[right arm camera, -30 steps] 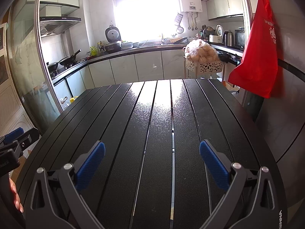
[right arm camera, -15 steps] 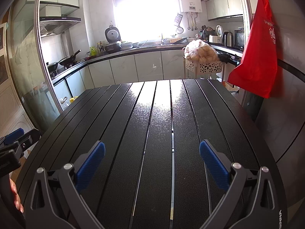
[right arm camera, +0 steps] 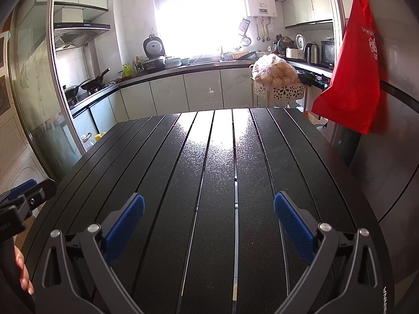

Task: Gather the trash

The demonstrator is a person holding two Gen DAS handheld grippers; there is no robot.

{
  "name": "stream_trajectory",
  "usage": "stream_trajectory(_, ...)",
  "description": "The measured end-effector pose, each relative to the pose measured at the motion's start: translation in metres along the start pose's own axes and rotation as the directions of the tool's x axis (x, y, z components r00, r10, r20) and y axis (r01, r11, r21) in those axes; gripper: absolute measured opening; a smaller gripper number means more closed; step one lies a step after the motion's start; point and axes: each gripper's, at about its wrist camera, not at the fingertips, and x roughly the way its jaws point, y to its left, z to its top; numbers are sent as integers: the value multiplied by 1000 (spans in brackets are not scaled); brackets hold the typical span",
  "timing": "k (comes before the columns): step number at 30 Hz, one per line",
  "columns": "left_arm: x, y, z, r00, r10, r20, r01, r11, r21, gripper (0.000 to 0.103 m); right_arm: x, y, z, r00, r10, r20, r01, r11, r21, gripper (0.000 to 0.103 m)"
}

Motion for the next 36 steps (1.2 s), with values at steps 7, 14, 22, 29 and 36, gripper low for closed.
stream_trajectory(7, 2, 6, 7, 999, -22, -25, 21, 999, -30, 95, 0, -1, 0, 1000, 0, 1, 0, 1000, -1, 100)
stream_trajectory(14, 1, 8, 8, 1000, -10, -14, 10, 1000, -27, 95, -2, -1, -1, 1000, -2, 2, 2, 1000, -2, 100)
stream_trajectory(22, 0, 5, 7, 1000, 10, -9, -10, 1000, -10, 95, -4, -1, -1, 1000, -4, 3, 4, 1000, 0, 100)
stream_trajectory(29, -9, -1, 8, 998, 56, 24, -56, 998, 15, 95, -4, -2, -1, 1000, -6, 5, 6, 1000, 2, 100)
stream_trajectory(36, -18, 4, 14, 996, -72, 43, 74, 996, -46, 95, -5, -3, -2, 1000, -8, 5, 8, 1000, 4, 100)
